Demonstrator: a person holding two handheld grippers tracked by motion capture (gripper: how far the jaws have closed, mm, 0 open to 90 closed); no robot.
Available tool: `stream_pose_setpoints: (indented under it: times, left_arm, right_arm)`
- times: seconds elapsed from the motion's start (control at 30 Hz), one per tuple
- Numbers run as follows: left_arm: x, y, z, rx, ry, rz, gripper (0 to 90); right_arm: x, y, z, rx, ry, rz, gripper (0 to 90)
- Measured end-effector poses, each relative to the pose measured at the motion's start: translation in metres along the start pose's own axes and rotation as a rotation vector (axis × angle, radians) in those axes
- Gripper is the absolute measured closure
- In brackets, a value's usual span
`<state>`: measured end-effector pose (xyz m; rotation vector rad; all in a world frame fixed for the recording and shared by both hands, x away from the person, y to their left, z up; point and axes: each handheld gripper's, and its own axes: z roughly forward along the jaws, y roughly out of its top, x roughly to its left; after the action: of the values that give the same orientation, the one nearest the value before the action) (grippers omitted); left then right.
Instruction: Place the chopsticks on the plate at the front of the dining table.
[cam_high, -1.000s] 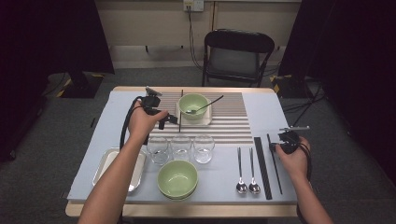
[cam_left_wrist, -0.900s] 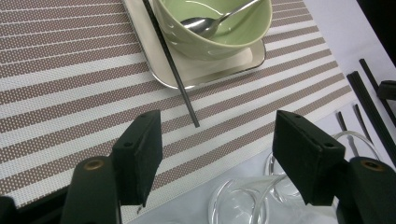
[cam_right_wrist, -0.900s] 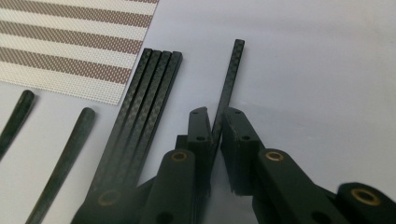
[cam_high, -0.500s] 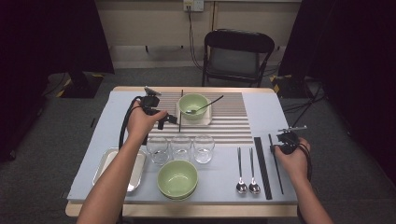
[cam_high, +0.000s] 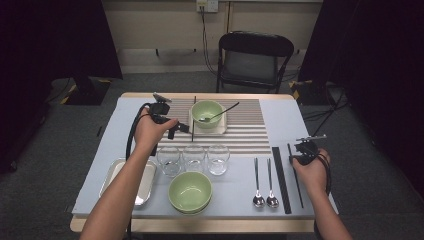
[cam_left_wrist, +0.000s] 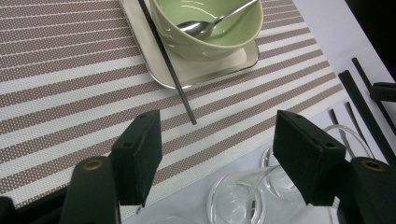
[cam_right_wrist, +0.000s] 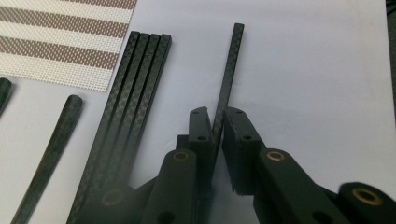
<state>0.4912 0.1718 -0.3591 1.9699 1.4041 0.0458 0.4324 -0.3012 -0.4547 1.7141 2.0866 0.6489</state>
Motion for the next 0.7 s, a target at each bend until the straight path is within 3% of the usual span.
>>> stream_pose_setpoints:
  times: [0.07, 0.23, 0.33, 0.7]
  left_arm:
    - [0.000, 0.000, 0.000, 0.001, -0.001, 0.004, 33.0]
    - [-0.001, 0.000, -0.001, 0.000, -0.008, 0.006, 33.0]
    - [0.000, 0.000, 0.000, 0.001, -0.003, 0.009, 32.8]
    - [0.002, 0.001, 0.004, 0.017, -0.011, 0.020, 32.2]
  right_arm:
    - [-0.003, -0.001, 0.000, -0.004, 0.016, 0.049, 84.0]
    - [-0.005, 0.000, 0.000, -0.004, 0.015, 0.083, 86.6]
    - [-0.008, -0.001, 0.000, -0.005, 0.040, 0.119, 86.7]
    - [-0.013, 0.002, 0.000, 0.003, 0.078, 0.142, 86.9]
